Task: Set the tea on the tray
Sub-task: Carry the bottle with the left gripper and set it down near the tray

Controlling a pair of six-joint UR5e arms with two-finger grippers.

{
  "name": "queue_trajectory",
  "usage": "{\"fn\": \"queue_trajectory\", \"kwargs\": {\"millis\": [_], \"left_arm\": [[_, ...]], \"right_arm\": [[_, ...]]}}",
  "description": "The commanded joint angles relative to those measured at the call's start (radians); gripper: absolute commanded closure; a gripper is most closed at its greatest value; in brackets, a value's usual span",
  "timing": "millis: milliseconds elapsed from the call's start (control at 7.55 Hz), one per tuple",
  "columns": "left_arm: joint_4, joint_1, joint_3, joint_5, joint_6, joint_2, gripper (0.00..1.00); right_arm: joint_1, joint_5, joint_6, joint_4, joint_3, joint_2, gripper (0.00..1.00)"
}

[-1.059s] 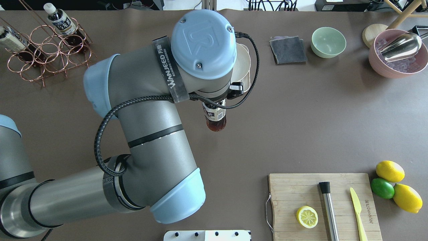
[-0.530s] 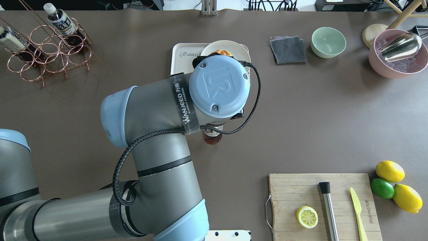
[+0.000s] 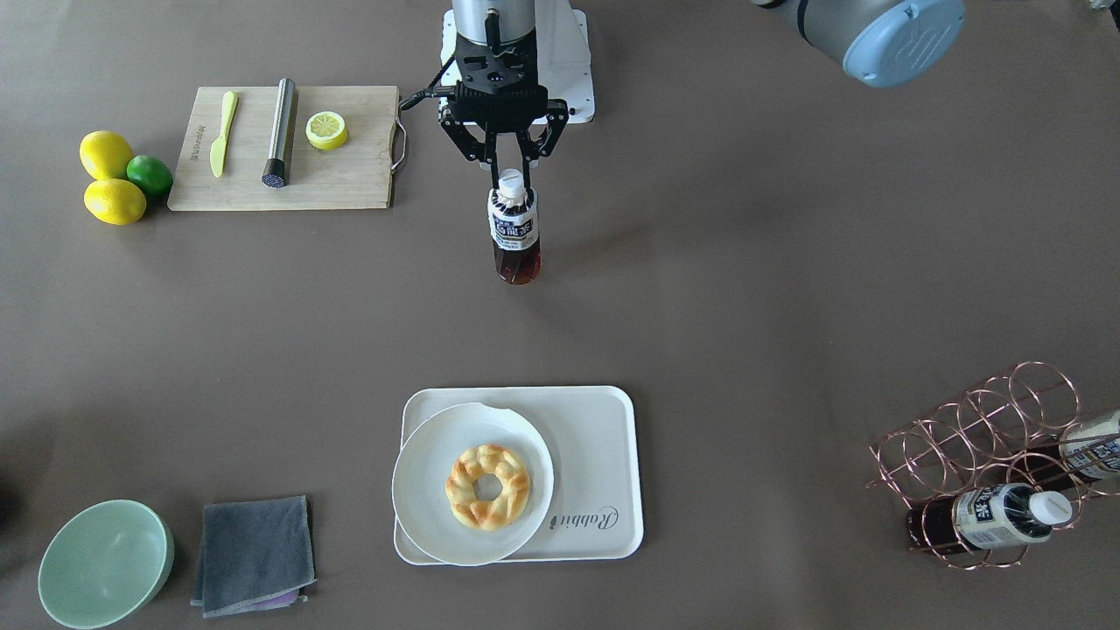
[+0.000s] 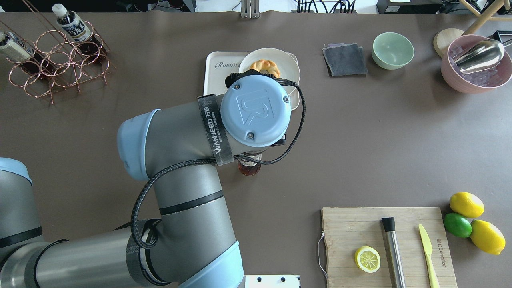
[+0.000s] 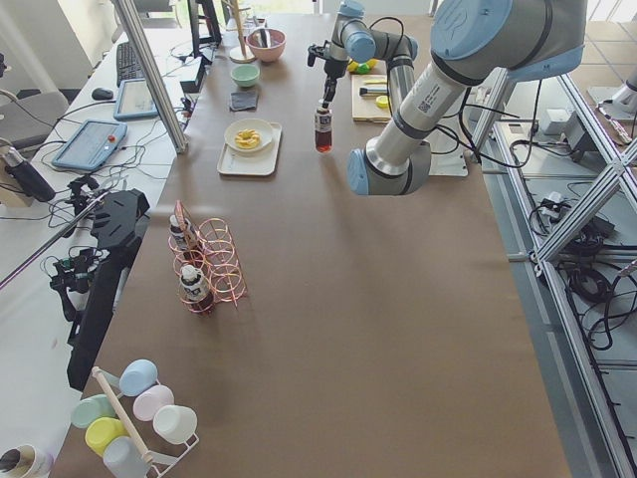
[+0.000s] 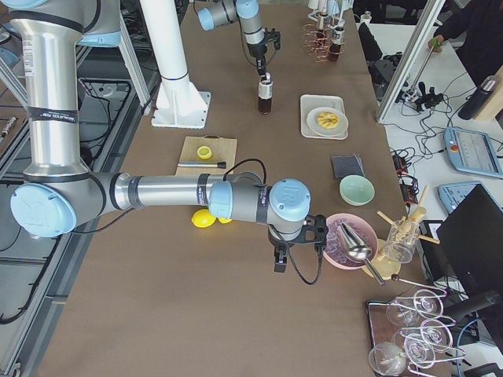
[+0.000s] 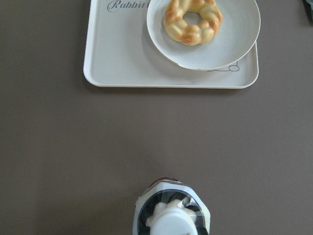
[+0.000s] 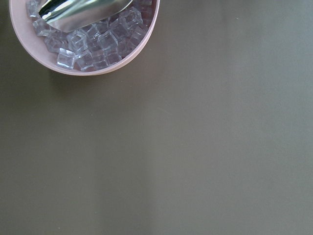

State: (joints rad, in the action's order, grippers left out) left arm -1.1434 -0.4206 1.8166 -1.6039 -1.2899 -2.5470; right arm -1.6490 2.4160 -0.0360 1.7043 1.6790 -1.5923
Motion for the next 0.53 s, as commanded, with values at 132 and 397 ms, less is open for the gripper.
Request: {"fn": "queue_trajectory", "kwargs": {"millis": [132, 397], "left_arm": [[-0.082, 0.002, 0.001, -0.001, 0.000, 0.053, 1.00], [-0.082, 0.002, 0.001, -0.001, 0.000, 0.051, 0.83]], "right_arm": [[0.000, -0.002, -0.001, 0.000, -0.004, 0.000, 0.00], [0.000, -0.002, -0.001, 0.000, -0.005, 0.000, 0.00]]}}
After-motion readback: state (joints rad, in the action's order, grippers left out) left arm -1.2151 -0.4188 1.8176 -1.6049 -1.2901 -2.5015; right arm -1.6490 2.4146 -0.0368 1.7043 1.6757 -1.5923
